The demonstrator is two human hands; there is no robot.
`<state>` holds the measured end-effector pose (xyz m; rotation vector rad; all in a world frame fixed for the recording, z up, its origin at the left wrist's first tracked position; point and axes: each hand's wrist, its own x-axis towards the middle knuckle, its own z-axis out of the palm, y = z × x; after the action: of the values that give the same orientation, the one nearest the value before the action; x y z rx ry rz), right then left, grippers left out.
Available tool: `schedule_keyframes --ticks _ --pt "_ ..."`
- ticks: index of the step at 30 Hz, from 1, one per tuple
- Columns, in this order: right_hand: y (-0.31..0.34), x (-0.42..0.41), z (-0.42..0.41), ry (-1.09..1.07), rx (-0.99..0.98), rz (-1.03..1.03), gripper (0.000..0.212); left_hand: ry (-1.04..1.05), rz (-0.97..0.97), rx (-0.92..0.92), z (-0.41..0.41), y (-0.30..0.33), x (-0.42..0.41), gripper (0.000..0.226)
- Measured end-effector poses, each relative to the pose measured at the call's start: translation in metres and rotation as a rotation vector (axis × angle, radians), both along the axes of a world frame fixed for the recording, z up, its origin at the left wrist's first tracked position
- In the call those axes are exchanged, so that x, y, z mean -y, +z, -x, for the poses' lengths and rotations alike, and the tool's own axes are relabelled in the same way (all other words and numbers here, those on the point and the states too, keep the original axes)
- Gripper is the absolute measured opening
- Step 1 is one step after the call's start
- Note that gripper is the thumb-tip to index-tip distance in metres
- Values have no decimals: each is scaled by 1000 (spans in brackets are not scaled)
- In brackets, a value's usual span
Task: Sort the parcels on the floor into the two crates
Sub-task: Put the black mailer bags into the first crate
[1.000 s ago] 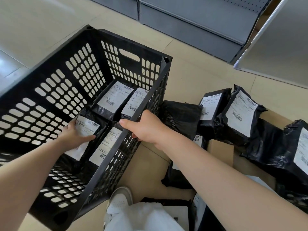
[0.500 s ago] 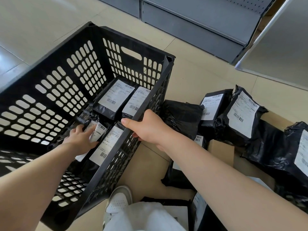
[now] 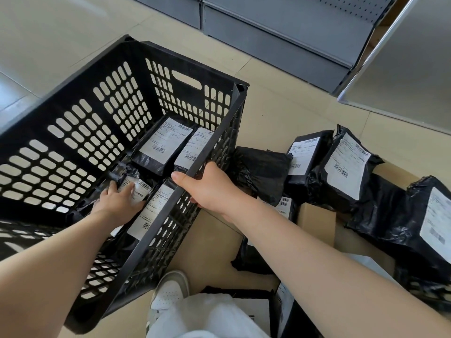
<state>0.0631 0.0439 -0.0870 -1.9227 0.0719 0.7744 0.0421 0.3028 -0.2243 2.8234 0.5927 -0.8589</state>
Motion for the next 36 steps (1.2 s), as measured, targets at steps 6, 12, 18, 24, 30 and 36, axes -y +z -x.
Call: schedule_keyframes --ticks 6,12,18,24,30,36 --pt "7 -1 9 -13 -43 14 76 -49 10 123 -9 27 18 68" --pt "24 22 4 -77 -37 36 72 42 250 337 -35 75 55 64" --pt "58 79 -7 -246 -80 -25 53 83 555 581 -56 141 117 56" --pt "61 163 -13 -477 -79 17 20 -136 547 690 -62 186 197 52" --pt "34 242 -1 -490 -73 266 31 -429 413 635 -58 167 264 51" --pt "11 306 32 -134 -117 512 33 -389 521 317 -23 114 313 52"
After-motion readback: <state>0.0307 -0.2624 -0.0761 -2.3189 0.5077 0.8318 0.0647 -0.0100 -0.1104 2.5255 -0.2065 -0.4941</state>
